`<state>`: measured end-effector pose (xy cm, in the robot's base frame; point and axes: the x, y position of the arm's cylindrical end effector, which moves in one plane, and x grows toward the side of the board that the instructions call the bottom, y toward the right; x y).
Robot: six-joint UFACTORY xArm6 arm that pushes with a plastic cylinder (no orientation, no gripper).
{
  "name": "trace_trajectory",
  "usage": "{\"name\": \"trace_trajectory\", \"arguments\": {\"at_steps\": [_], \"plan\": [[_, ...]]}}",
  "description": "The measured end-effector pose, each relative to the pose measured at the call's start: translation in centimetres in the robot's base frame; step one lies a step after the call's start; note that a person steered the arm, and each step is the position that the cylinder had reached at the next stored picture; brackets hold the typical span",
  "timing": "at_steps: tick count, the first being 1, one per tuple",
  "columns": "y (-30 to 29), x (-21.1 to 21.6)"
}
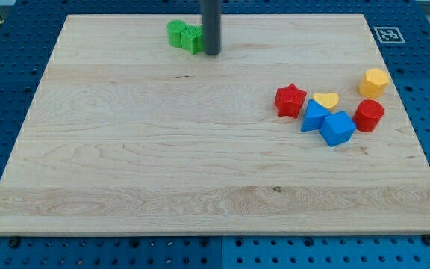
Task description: Separate the green blocks
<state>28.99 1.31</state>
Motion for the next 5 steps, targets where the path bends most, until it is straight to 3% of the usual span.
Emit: {"name": "trace_trajectory", "arguments": {"at_steps": [1, 2, 5], "plan": [[5.3, -2.5], [4.9, -4.7], [-8.3, -4.7]]}}
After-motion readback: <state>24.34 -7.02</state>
